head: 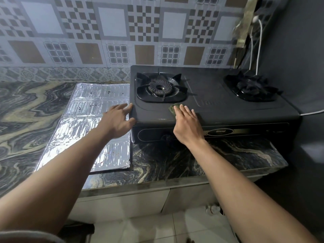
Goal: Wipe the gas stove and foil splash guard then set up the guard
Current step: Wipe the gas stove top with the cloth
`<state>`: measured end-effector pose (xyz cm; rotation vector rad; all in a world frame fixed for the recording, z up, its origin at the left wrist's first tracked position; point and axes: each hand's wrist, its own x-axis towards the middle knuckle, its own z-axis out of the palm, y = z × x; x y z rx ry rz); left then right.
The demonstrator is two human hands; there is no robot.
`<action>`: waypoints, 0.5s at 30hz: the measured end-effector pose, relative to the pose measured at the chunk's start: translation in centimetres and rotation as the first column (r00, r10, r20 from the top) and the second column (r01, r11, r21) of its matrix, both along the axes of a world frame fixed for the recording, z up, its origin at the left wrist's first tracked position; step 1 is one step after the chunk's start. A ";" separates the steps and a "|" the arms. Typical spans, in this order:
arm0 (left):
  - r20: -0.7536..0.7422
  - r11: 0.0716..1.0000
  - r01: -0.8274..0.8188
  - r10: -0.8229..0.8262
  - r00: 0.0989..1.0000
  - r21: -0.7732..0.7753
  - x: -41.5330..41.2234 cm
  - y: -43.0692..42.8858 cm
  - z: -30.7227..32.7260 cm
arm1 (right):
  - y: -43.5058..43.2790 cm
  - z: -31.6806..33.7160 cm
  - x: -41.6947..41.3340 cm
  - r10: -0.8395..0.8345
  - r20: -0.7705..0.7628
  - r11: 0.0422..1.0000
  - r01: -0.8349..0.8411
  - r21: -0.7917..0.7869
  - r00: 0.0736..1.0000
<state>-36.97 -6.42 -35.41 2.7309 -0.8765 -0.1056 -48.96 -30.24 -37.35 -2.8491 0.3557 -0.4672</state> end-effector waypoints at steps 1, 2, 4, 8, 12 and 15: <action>-0.005 1.000 -0.005 0.005 1.000 0.001 -0.1 0.0 0.1 | 0.6 0.3 0.2 -0.017 0.012 1.000 0.017 0.005 1.000; -0.013 1.000 -0.009 0.009 1.000 -0.001 -0.1 0.0 0.2 | 1.2 0.6 0.3 -0.021 0.022 1.000 0.020 0.009 1.000; -0.034 1.000 -0.021 0.021 0.999 -0.015 -0.3 0.1 0.4 | 2.4 1.2 0.9 0.015 0.028 0.999 -0.015 0.028 1.000; -0.082 0.994 -0.069 0.061 0.995 -0.090 -1.1 0.3 0.8 | 5.5 1.9 2.7 0.131 0.001 0.987 -0.131 0.097 0.991; -0.140 0.957 -0.147 0.114 0.984 -0.252 -1.7 0.6 1.0 | 7.9 3.2 4.5 0.208 -0.099 0.960 -0.184 0.210 0.973; -0.187 0.928 -0.208 0.155 0.970 -0.310 -1.9 1.1 1.0 | 8.0 3.8 5.5 0.216 -0.128 0.929 -0.164 0.331 0.968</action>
